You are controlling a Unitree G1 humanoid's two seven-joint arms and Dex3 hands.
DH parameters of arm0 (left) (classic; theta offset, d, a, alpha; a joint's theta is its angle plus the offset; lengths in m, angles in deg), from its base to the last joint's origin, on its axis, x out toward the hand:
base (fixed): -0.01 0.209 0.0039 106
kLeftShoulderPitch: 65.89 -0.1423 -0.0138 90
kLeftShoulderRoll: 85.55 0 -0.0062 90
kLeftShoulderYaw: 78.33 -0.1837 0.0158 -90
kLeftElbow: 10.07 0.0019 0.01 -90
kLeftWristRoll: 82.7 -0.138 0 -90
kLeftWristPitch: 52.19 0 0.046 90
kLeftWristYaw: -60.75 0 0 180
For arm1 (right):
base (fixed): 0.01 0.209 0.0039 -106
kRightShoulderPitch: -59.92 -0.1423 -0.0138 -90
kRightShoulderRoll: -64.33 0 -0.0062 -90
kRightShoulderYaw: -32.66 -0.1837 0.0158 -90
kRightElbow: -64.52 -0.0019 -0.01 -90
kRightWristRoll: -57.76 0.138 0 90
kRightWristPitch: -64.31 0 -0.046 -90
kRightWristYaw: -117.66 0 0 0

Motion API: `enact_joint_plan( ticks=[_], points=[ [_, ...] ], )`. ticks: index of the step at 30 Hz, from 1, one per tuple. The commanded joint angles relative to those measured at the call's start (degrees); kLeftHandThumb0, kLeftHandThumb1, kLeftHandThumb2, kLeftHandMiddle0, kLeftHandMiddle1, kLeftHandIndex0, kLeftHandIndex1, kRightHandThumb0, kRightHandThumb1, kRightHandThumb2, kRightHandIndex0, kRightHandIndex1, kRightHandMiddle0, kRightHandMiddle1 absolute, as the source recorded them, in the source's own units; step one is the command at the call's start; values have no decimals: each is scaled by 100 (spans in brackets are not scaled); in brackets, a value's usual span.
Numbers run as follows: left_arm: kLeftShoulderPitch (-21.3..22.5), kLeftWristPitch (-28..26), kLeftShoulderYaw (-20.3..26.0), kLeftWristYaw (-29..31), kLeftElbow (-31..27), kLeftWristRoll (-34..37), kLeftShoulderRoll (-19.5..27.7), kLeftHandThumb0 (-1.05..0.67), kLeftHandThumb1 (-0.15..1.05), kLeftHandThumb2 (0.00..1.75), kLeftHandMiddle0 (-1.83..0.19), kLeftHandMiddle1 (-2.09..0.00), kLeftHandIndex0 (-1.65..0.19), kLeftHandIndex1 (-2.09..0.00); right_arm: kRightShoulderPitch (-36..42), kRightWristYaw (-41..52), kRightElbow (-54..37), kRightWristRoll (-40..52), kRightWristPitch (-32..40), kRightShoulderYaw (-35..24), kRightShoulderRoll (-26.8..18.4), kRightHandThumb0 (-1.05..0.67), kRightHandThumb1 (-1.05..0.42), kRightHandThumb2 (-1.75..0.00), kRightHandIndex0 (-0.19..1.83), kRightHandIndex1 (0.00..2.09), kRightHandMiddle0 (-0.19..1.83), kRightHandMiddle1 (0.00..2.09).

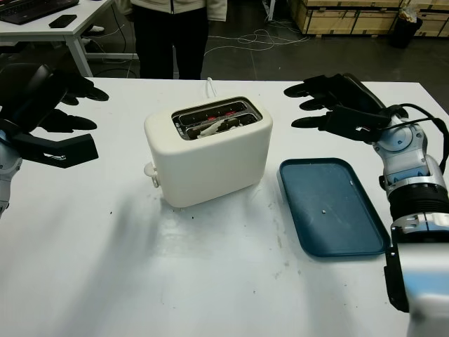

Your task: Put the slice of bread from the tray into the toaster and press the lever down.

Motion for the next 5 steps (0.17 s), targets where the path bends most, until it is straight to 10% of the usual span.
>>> enact_joint_plan(
  ticks=[1, 5],
  points=[
    [-31, -86, -68, 67, 26, -55, -20, -48, 69, 1, -106, -32, -107, 0, -156, 100, -22, 51, -20, -11, -65, -61, -83, 0, 82, 0, 73, 0],
    [-45, -100, -76, 62, 14, -36, -15, -49, 69, 0, -107, -33, -106, 0, -164, 5, -136, -125, -54, 86, -123, -58, -82, 0, 82, 1, 73, 0]
  ],
)
